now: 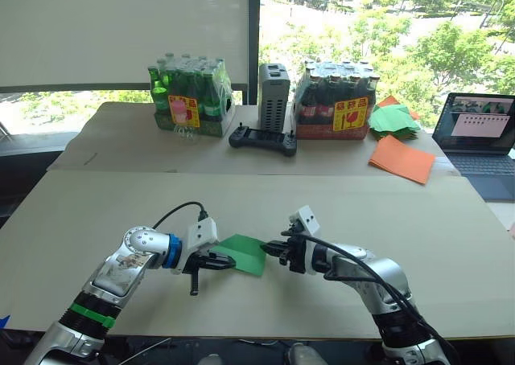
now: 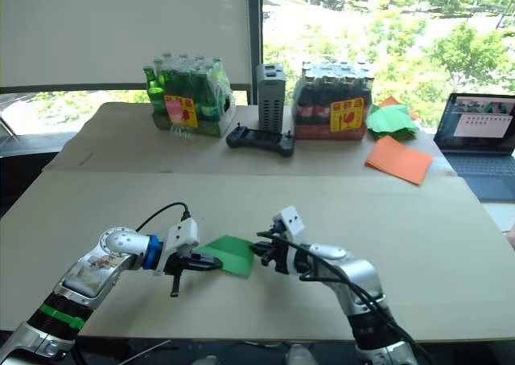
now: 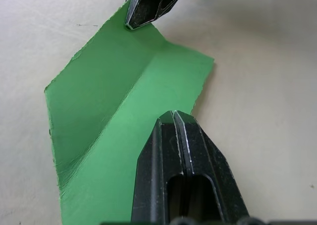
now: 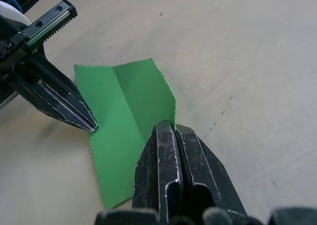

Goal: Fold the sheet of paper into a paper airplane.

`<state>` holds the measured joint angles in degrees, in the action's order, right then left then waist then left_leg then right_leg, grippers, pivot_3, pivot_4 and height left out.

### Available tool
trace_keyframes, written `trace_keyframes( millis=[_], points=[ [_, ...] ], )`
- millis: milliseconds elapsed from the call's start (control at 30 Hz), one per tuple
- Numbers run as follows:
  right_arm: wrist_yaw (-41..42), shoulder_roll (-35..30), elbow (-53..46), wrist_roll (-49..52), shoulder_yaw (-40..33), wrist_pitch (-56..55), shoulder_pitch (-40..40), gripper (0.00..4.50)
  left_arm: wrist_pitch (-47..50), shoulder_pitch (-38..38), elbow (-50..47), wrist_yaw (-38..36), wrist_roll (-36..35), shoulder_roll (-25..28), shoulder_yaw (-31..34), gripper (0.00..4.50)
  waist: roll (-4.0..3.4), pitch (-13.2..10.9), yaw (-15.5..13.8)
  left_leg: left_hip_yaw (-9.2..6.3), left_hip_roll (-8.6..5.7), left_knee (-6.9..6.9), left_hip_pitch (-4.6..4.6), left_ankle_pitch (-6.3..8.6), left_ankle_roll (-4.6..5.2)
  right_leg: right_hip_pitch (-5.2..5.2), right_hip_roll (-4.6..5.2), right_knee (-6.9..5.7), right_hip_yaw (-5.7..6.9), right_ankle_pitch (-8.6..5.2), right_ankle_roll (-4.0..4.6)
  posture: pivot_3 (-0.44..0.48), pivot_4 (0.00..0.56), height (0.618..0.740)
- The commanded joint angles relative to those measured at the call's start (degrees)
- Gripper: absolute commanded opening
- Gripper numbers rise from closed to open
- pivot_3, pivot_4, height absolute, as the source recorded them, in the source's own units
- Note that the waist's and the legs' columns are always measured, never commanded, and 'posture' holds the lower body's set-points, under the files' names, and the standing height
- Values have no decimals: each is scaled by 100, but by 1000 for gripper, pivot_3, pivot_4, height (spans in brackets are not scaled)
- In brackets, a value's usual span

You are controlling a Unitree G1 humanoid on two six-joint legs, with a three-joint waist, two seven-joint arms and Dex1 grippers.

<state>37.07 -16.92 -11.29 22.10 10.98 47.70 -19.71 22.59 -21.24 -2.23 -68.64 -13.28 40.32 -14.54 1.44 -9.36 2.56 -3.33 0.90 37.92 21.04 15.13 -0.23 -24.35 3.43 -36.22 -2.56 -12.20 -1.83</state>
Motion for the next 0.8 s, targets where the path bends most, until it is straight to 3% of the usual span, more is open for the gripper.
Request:
trace_keyframes(
  millis=[33,233,500,700,800],
  points=[
    [161,-89,-521,-130,192,-651,123,22,-75,-9,-8,-23,50,29,9,0,0,0,2,0,0,0,0,0,0,0,0,0,0,0,0,0,150,740],
    [391,-477,-696,-945,785,-2236,451,22,-141,124,127,-98,75,57,-7,0,0,0,3,1,0,0,-1,0,0,0,0,0,0,0,-1,0,150,740],
    [356,-1051,-48,-2649,1608,-4752,575,22,-218,173,294,-89,97,53,29,0,0,0,5,4,0,0,-9,0,0,6,-1,1,-1,-1,-1,0,150,740],
    [286,-1186,436,-3370,1812,-5664,531,22,-245,190,399,-62,76,133,143,0,0,0,5,5,0,0,-17,0,0,10,-1,-2,-3,0,0,0,150,740],
    [286,-1185,675,-3670,1891,-5594,506,22,-207,196,392,-55,34,198,245,0,1,0,3,6,0,0,-18,0,0,12,-1,-2,-3,-1,0,0,150,740]
  ],
)
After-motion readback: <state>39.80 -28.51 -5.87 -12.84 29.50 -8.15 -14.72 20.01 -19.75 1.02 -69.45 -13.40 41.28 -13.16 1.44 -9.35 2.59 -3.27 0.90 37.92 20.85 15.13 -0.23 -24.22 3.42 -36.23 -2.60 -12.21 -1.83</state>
